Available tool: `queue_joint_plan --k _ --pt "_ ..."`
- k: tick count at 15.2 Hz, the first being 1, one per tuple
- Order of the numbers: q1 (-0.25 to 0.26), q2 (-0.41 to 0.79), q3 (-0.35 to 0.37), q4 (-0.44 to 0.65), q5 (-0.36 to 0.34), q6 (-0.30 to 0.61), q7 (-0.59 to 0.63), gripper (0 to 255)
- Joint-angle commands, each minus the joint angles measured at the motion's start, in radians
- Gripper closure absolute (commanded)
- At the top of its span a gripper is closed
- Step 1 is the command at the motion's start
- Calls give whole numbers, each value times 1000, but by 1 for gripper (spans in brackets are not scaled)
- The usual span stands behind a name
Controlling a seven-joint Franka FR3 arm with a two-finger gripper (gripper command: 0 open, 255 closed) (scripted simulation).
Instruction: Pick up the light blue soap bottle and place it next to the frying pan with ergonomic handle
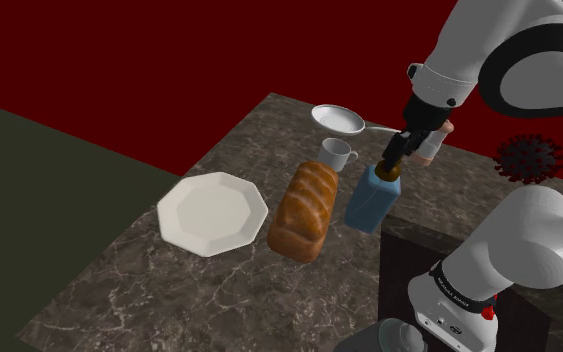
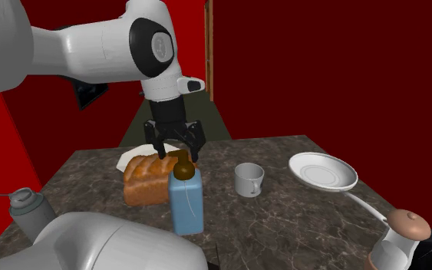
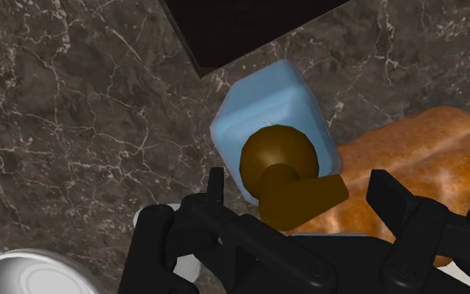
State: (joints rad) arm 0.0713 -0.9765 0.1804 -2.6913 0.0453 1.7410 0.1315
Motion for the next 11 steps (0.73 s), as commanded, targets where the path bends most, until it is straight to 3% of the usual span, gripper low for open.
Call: queue_joint_plan --k 1,11 --pt "0 0 0 0 0 0 0 255" --pt "-1 1 -2 14 -1 -13 -1 255"
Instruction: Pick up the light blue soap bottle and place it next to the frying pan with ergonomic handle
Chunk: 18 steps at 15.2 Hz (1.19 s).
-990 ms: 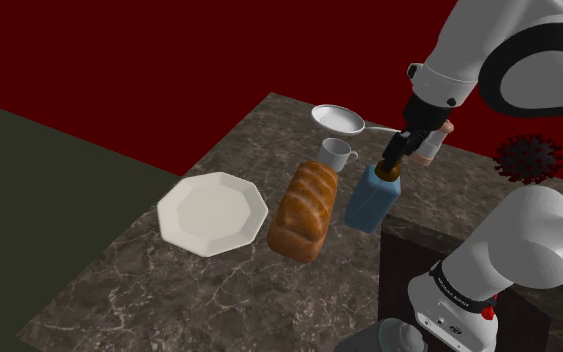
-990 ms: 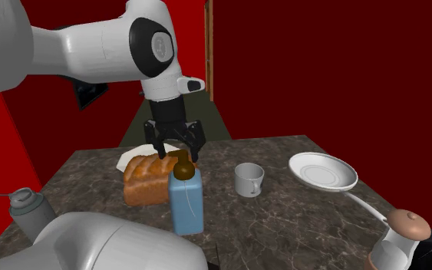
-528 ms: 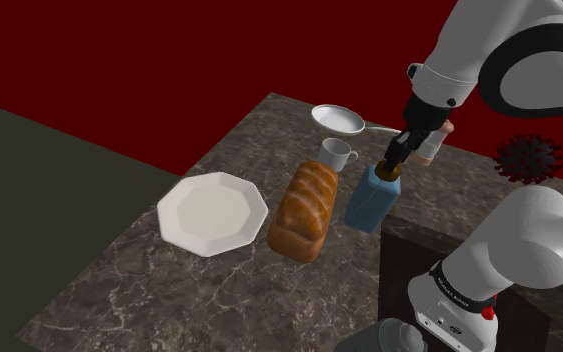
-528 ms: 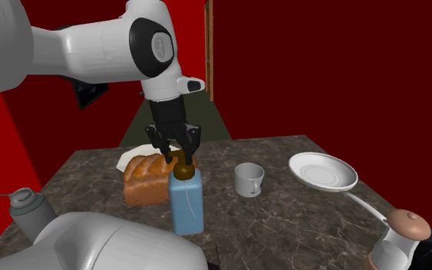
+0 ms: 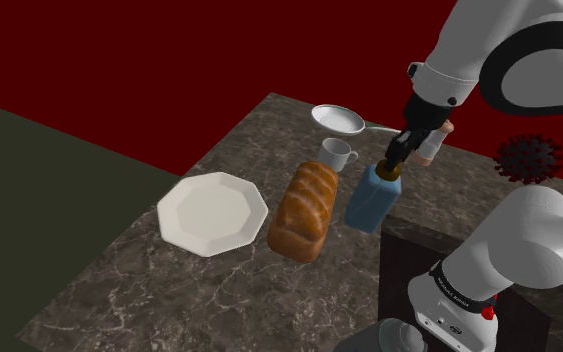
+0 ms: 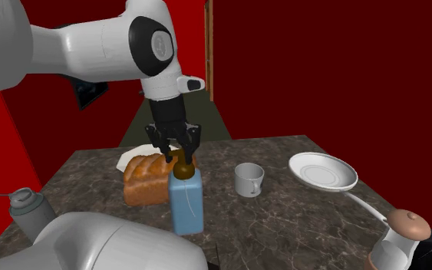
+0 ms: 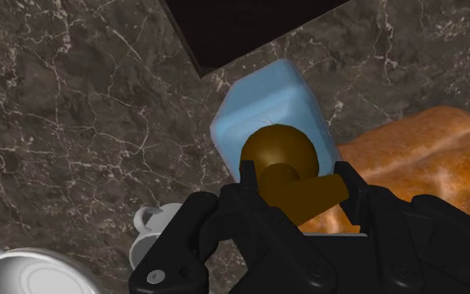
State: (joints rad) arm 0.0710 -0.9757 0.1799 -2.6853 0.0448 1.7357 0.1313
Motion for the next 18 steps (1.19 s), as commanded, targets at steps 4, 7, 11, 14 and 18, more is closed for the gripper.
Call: queue_joint_plan --k 4,7,11,14,18 --pt "-5 7 -7 65 -7 -57 -4 255" --pt "-8 15 -11 109 -11 -93 -7 255" --pt "-12 28 -16 169 -16 -140 -10 255" --pt "-15 40 -19 216 -20 -175 -13 255" --pt "-18 58 -23 280 -24 -220 -16 255"
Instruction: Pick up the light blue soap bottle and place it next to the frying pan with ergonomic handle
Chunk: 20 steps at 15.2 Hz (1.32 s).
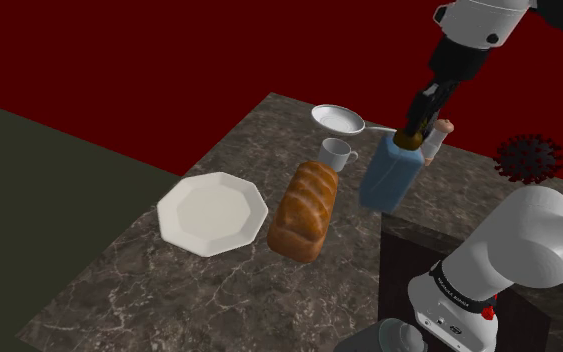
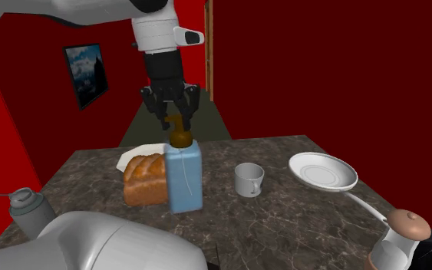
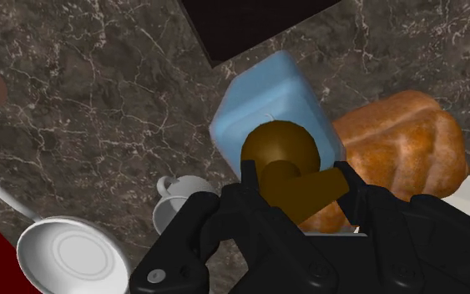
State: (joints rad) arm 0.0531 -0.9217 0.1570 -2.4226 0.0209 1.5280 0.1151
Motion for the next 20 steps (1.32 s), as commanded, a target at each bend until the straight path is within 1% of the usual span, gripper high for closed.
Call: queue_joint_plan --k 1,20 --pt "-2 9 -1 33 -2 -24 0 255" --pt "-20 131 -11 371 -21 -239 -13 255"
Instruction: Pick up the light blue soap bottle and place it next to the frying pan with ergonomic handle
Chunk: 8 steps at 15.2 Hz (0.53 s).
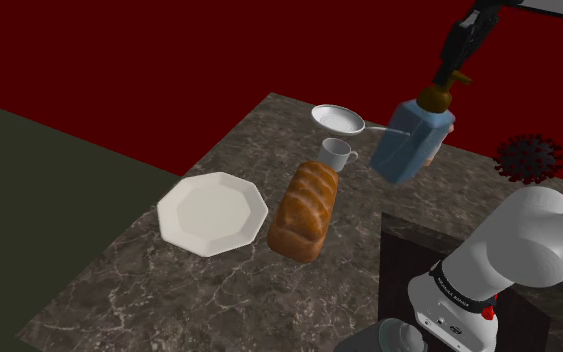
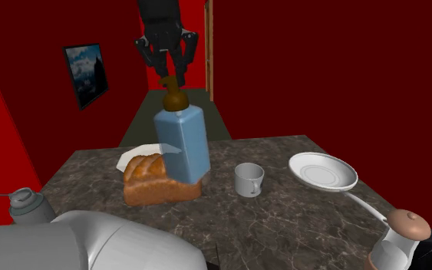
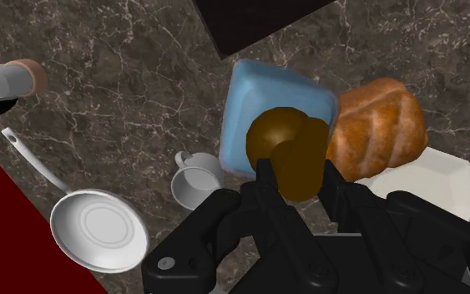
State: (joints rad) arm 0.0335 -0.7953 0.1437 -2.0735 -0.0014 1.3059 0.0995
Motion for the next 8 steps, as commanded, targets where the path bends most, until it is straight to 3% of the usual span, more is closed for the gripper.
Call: queue_joint_plan --k 1,8 --pt "-1 13 2 42 0 -28 2 255" --pt "-8 74 3 185 -7 -111 -2 255"
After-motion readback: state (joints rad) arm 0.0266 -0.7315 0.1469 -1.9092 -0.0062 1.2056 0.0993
